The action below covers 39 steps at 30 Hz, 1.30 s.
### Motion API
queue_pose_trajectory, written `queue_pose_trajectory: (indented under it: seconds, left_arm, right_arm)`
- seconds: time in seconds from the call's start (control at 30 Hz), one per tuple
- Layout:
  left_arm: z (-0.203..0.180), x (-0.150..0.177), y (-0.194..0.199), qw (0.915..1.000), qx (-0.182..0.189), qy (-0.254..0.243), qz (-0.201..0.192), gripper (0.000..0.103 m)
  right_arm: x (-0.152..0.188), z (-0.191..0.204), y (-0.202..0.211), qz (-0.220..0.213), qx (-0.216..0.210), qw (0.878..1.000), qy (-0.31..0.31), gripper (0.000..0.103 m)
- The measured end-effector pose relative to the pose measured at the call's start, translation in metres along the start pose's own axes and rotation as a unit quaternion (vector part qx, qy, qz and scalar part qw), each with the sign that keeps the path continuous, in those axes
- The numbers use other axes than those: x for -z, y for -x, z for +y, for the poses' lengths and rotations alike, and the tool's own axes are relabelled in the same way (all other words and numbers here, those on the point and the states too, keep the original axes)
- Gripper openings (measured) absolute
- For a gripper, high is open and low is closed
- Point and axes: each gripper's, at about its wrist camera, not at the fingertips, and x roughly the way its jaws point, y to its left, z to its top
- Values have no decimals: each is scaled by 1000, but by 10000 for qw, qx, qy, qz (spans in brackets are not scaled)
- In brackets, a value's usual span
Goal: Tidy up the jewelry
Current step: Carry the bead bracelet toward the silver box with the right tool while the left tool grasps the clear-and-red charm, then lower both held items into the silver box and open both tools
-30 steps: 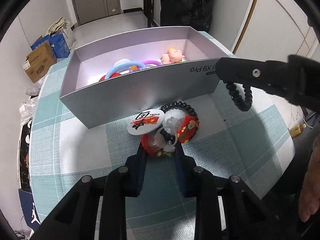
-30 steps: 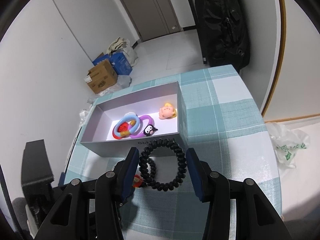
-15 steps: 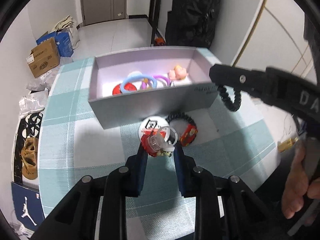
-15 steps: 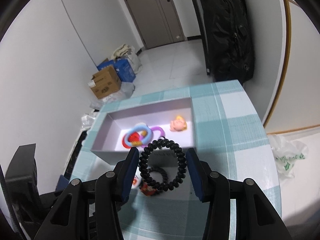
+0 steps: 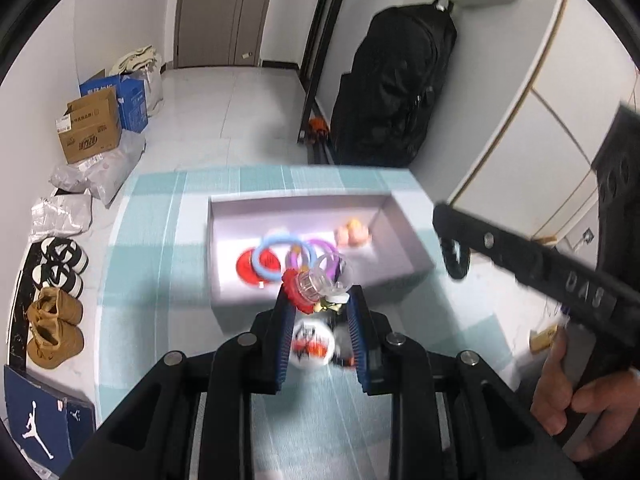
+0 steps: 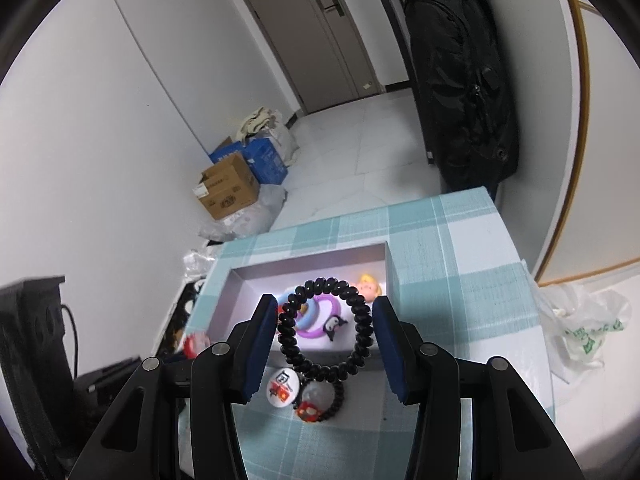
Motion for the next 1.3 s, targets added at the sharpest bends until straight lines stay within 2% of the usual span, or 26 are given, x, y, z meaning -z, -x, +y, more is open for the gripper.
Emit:
queue_pose_trajectory:
  seconds: [0.23,0.4,0.63,0.87,1.2,1.3]
  left_arm:
    - [14,-22,-6,9995,215,193,-147,21]
    - [22,-34,-19,9990,292,312,-101,21]
    - [30,-44,-36,9984,386,419,3,21]
    - [30,-43,-40,9979,451,450,61,21]
    - [41,-39,-48,9932,699,874,308,21]
    - [44,-38,-53,9891,904,1072,448,21]
  right_arm:
    - [-12,-13,-19,235,-351,9990,-172,47]
    - [-22,-16,-35,354,-655,9966,-350,47]
    - [-24,-10,-61,615,-751,9948,-319,47]
    - [-27,-15,-74,691,-699,9945,-374,47]
    - [-23,-25,-83,900,-728,9914,-613,47]
    - [-23,-24,-86,938,-693,9914,-596,47]
